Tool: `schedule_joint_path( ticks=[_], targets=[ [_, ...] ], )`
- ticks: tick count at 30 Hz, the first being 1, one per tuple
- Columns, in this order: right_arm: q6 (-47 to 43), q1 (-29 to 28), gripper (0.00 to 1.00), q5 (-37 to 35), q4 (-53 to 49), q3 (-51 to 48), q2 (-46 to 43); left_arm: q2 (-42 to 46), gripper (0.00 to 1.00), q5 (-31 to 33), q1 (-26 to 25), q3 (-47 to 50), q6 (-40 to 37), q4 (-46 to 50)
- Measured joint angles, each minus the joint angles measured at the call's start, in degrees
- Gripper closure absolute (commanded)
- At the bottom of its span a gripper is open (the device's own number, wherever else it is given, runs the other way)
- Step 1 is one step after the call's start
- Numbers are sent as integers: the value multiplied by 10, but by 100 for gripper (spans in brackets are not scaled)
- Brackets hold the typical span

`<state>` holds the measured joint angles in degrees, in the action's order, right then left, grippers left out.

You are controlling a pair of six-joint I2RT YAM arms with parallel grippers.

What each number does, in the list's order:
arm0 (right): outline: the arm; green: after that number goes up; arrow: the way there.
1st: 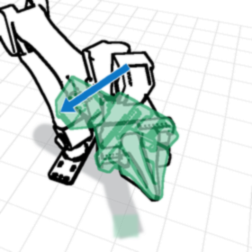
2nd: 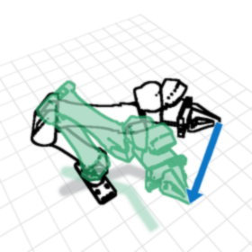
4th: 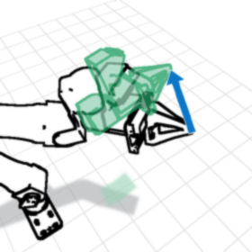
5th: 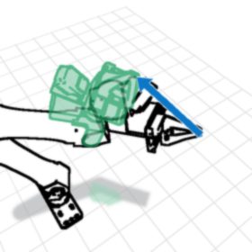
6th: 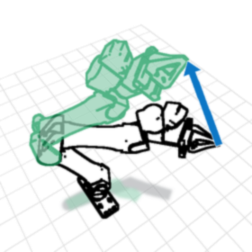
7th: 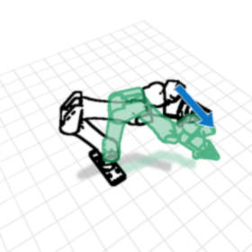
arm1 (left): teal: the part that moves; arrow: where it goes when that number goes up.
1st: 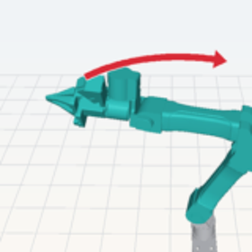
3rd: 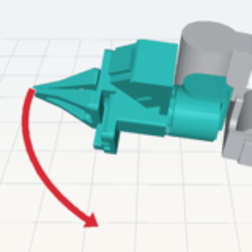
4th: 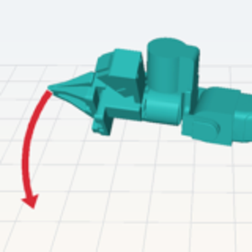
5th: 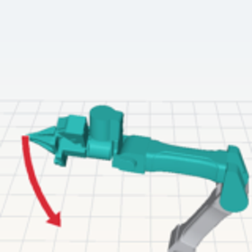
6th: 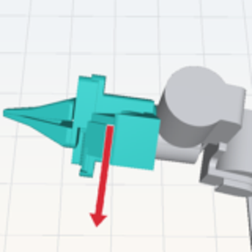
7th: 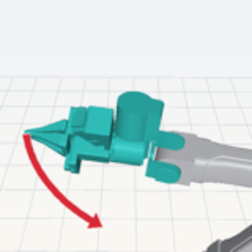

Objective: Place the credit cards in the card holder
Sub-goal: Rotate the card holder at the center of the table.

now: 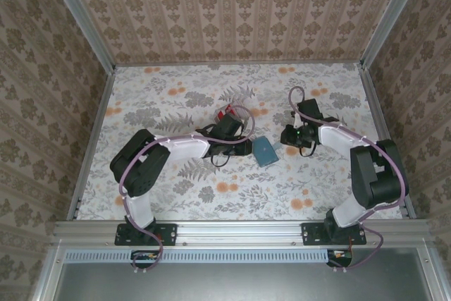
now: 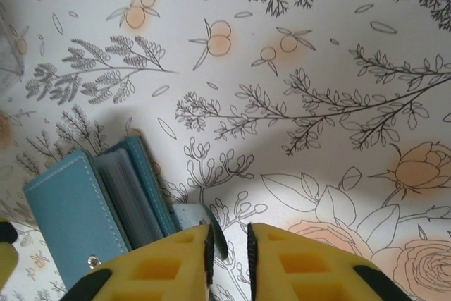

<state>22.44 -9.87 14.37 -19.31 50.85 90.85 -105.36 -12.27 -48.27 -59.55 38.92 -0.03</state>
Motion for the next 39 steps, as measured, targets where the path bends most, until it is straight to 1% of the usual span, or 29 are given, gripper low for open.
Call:
schedule_joint_path(
  ticks=[7, 8, 10, 16, 18, 22, 26, 30, 33, 34, 37, 39],
  targets=[
    [-1, 3, 81, 16, 2, 6, 16, -6, 74, 0, 0, 0, 0, 0],
    [-2, 3, 82, 18, 2, 6, 19, -7, 74, 0, 0, 0, 0, 0],
    [-2, 3, 87, 22, 2, 6, 25, -8, 74, 0, 0, 0, 0, 0],
    [-7, 3, 90, 26, 3, 7, 28, -8, 74, 0, 0, 0, 0, 0],
    [-10, 3, 95, 27, 3, 8, 27, -8, 74, 0, 0, 0, 0, 0],
    [-9, 3, 95, 44, 3, 8, 18, -8, 74, 0, 0, 0, 0, 0],
    [5, -3, 95, 76, 10, -2, -3, -8, 74, 0, 0, 0, 0, 0],
    [16, -23, 94, 79, 12, -39, -35, -10, 74, -2, 0, -1, 0, -1],
    [23, -34, 88, 82, 6, -61, -57, -19, 74, -6, 0, -6, 0, -4],
    [24, -36, 87, 82, 3, -64, -61, -22, 74, -9, 0, -7, 1, -5],
    [26, -37, 81, 81, -3, -65, -63, -27, 74, -16, 1, -12, 1, -8],
    [26, -37, 79, 79, -6, -64, -63, -28, 74, -18, 0, -13, 1, -9]
  ],
)
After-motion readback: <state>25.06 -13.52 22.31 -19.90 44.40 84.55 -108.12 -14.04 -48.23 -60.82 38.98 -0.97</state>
